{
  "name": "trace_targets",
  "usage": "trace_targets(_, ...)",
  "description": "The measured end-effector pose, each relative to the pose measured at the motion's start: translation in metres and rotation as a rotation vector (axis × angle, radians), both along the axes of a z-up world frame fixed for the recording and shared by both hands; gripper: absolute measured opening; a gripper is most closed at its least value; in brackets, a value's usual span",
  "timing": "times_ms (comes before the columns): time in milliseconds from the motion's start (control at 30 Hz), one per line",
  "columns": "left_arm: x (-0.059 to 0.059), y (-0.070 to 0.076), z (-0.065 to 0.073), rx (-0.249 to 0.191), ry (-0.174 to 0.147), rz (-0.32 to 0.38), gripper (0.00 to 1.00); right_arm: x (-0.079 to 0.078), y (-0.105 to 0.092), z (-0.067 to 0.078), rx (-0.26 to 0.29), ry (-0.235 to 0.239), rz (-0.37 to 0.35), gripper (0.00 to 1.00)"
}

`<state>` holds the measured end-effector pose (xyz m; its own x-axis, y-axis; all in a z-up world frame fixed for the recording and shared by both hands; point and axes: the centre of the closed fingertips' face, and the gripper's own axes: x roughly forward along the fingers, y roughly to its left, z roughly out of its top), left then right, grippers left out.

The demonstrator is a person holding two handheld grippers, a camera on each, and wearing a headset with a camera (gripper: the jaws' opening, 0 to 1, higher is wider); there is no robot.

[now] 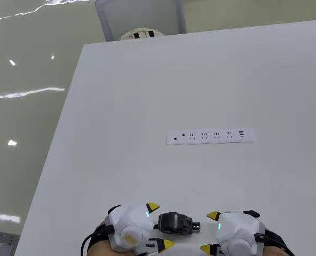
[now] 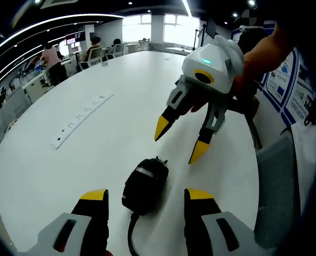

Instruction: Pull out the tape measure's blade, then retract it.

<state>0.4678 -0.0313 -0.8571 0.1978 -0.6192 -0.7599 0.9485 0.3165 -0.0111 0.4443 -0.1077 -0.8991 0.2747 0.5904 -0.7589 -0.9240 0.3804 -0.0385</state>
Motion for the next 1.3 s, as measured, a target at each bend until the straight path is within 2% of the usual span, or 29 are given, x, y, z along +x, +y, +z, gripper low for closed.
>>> trace_targets(333, 0.003, -0.007, -0.009, 0.026, 0.001, -0.061, 0.50, 0.007, 0.001, -0.008, -0.011, 0.008, 0.047, 0.42)
trace_targets(600, 0.005, -0.013, -0.012, 0.047, -0.007, -0.113, 0.45, 0.008, 0.004, -0.021, -0.025, 0.011, 0.097, 0.39)
trace_targets(933, 0.006, -0.014, -0.021, 0.075, -0.013, -0.167, 0.40, 0.009, 0.009, -0.029, -0.040, 0.013, 0.143, 0.37)
trace_targets(1300, 0.006, -0.016, -0.031, 0.096, 0.000, -0.204, 0.40, 0.013, 0.013, -0.036, -0.050, 0.017, 0.172, 0.36)
